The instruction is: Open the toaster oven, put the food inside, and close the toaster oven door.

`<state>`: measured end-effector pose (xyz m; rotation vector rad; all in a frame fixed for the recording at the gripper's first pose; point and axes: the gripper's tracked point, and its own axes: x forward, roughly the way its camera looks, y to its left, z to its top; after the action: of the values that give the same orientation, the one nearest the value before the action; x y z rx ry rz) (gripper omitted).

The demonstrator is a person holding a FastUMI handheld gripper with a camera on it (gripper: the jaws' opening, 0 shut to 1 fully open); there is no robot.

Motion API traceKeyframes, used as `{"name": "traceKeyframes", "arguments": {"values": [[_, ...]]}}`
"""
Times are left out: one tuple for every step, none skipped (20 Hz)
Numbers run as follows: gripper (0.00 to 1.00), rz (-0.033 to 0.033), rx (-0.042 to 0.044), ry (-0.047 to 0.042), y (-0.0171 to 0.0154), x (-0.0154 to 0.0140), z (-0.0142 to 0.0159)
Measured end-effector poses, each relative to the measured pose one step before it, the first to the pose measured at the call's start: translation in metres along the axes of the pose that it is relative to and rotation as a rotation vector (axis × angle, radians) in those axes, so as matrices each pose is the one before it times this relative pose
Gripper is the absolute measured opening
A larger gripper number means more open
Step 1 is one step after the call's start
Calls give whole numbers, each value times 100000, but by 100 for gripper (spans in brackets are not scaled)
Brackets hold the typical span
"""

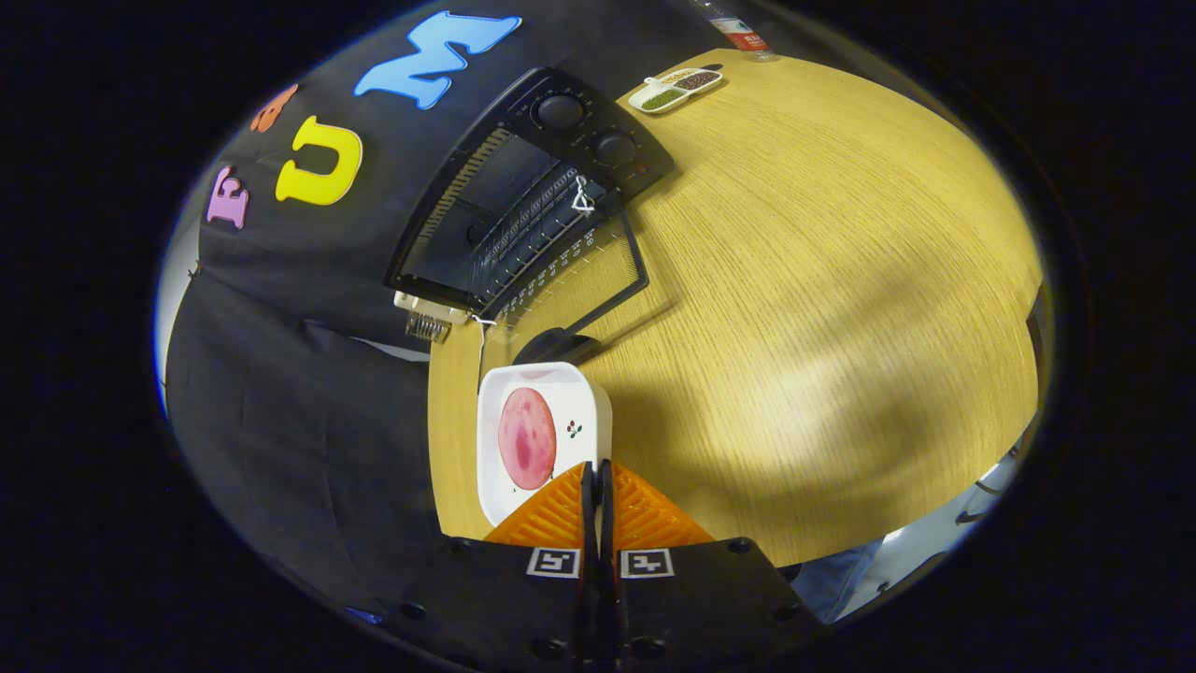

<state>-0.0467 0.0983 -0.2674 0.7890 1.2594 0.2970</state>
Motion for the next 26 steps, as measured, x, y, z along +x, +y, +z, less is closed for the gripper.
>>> {"name": "traceKeyframes", "arguments": {"values": [[2,1321,1883,-1942,885,166,-22],[2,1158,1593,-1927,776,156,197],[2,539,1437,-1862,637,184,52],[2,-88,1392,-2143,408,282,316],[2,-80,1629,-2411,561,244,377],[2,63,1944,-2508,601,242,453],[2,447,1727,-1949,597,351,404],[2,543,1723,-1963,604,297,354],[2,345,1836,-2103,539,125,260],[2,-484,2339,-3097,298,102,521],[2,-468,2208,-3068,214,170,501],[2,-671,2680,-3520,155,331,560],[2,-300,2405,-2275,226,420,323],[2,-49,2307,-1455,295,423,220],[2,-141,1414,-699,232,353,72],[2,-238,775,-779,167,519,131],[2,-619,796,-1187,174,639,192],[2,-484,1372,-1054,231,552,138],[2,344,1801,-802,399,842,231],[2,1056,2291,-964,628,748,55],[2,1171,1768,-630,558,429,-50],[2,1102,2169,-1463,666,655,87],[2,432,1447,-1326,446,235,-190],[2,-376,982,-1312,288,683,-13],[2,-973,902,-1262,104,473,57],[2,-1150,888,-1344,49,555,152]]}}
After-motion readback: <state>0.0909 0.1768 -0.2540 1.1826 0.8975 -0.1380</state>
